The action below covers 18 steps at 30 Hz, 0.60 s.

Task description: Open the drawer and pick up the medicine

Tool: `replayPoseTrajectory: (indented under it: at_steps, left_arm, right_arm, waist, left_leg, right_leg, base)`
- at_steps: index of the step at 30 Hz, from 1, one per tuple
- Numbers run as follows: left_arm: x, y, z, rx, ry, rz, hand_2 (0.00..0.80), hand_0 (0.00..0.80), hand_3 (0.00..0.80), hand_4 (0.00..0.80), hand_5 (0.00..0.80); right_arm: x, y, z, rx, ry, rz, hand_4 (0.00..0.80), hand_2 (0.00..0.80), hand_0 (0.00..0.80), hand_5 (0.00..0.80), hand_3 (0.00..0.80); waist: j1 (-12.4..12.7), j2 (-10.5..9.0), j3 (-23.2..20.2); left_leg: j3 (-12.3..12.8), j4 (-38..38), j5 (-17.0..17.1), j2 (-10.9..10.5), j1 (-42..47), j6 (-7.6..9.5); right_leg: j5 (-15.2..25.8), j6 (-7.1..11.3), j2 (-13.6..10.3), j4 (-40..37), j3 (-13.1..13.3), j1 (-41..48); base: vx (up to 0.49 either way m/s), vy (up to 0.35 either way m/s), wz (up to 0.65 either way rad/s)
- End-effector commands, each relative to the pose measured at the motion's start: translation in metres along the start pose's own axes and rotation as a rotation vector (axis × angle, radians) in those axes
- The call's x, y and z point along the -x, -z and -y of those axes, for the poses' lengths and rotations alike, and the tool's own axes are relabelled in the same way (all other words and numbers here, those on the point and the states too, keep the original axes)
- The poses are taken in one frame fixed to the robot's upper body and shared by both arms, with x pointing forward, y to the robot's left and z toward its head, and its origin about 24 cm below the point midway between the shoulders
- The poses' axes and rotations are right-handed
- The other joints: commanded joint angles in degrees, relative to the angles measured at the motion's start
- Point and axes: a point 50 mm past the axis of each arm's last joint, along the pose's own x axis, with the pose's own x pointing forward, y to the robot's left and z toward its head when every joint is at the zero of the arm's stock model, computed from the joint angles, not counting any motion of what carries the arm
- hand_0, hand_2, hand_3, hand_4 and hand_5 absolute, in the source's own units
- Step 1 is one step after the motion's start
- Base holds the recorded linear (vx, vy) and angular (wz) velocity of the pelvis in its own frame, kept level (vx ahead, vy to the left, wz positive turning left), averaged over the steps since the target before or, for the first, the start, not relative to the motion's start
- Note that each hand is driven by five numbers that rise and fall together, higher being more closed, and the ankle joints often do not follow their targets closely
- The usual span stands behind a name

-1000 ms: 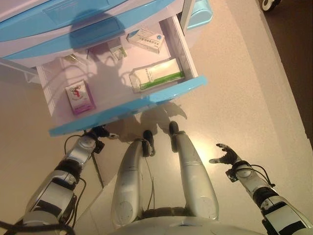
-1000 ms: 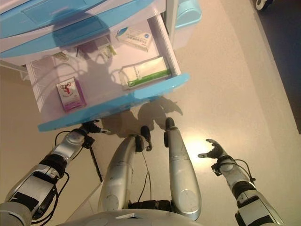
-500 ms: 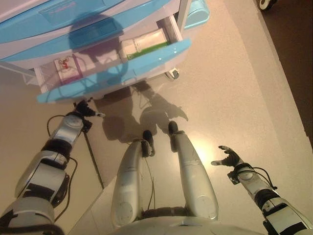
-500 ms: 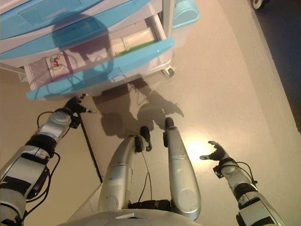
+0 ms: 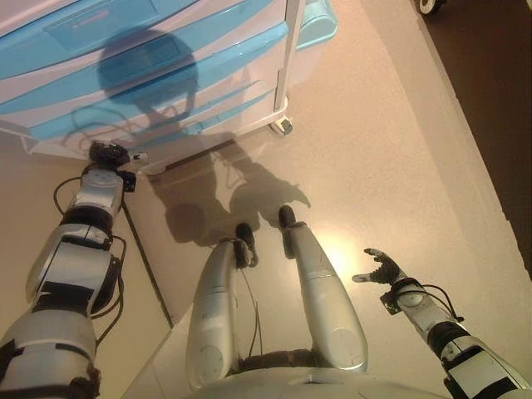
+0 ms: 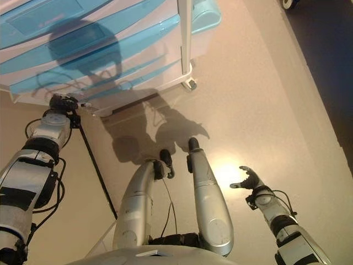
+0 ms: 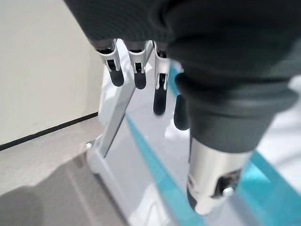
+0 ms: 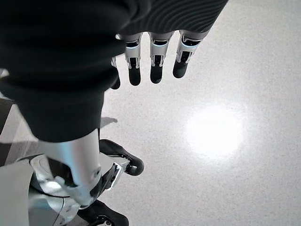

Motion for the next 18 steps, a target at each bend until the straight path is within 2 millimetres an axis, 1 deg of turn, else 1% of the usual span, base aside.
replayPoseTrajectory:
  at_steps: [1, 3, 6, 12, 13, 16, 18]
  left_arm:
    - [-0.009, -0.040, -0.071, 0.088, -0.226, 0.125, 0.000, 0.000, 0.000, 0.000, 0.000]
    - [-0.009, -0.047, -0.073, 0.110, -0.228, 0.134, 0.000, 0.000, 0.000, 0.000, 0.000]
    - [-0.009, -0.047, -0.074, 0.117, -0.229, 0.141, 0.000, 0.000, 0.000, 0.000, 0.000]
    - [-0.010, -0.033, -0.066, 0.117, -0.160, 0.098, 0.000, 0.000, 0.000, 0.000, 0.000]
    - [-0.010, -0.028, -0.062, 0.106, -0.130, 0.084, 0.000, 0.000, 0.000, 0.000, 0.000]
    - [-0.008, -0.008, -0.045, 0.074, -0.024, 0.038, 0.000, 0.000, 0.000, 0.000, 0.000]
    - [-0.004, 0.010, -0.029, 0.046, 0.070, 0.002, 0.000, 0.000, 0.000, 0.000, 0.000]
  right_arm:
    - [0.006, 0.009, -0.014, -0.010, -0.024, -0.006, 0.000, 0.000, 0.000, 0.000, 0.000]
    - [0.006, 0.006, -0.015, -0.012, -0.024, 0.003, 0.000, 0.000, 0.000, 0.000, 0.000]
    - [0.006, 0.005, -0.015, -0.019, -0.024, 0.009, 0.000, 0.000, 0.000, 0.000, 0.000]
    - [0.005, 0.002, -0.018, -0.018, -0.029, 0.016, 0.000, 0.000, 0.000, 0.000, 0.000]
    - [0.004, 0.001, -0.018, -0.019, -0.031, 0.022, 0.000, 0.000, 0.000, 0.000, 0.000]
    - [0.004, -0.002, -0.019, -0.020, -0.031, 0.030, 0.000, 0.000, 0.000, 0.000, 0.000]
    - [0.003, -0.004, -0.018, -0.019, -0.034, 0.033, 0.000, 0.000, 0.000, 0.000, 0.000]
  waist:
    - [-0.6, -1.51, -2.2]
    - [-0.7, -1.62, -2.2]
    - [-0.6, -1.78, -2.3]
    - [-0.4, -1.61, -2.4]
    - [-0.4, -1.80, -2.3]
    - [0.0, -1.38, -2.4]
    - [0.4, -0.93, -2.6]
  left_leg:
    - [1.0, -7.7, -0.2, -2.9, 4.8, 1.11]
    - [1.0, -7.9, -0.2, -2.9, 4.8, 1.15]
    - [0.9, -8.4, 0.0, -2.9, 5.2, 1.10]
    - [0.7, -9.1, 0.2, -3.0, 5.9, 0.97]
    - [1.2, -9.8, 2.0, -2.9, 5.4, 1.18]
    - [0.9, -10.7, 2.4, -3.2, 6.0, 1.10]
    - [0.7, -12.0, 3.0, -3.4, 7.0, 1.00]
  right_leg:
    - [1.1, -0.83, 0.7, -3.8, -0.2, 4.2]
    - [1.1, -0.76, 0.9, -4.0, -0.2, 4.1]
    - [1.3, -0.76, 0.9, -4.5, -0.1, 4.5]
    - [1.2, -0.74, 0.8, -5.2, -0.2, 5.3]
    - [2.9, -1.04, 0.7, -6.2, -0.3, 4.9]
    - [2.9, -0.97, 0.6, -6.6, -0.3, 5.5]
    - [2.9, -0.91, 0.4, -7.2, -0.5, 6.2]
  base:
    - [-0.023, -0.021, -0.05]
    - [-0.010, -0.010, -0.02]
    - [0.000, 0.000, 0.00]
    - [-0.015, -0.007, 0.00]
    - [-0.096, -0.041, 0.00]
    - [-0.033, -0.014, 0.00]
    - [0.000, 0.000, 0.00]
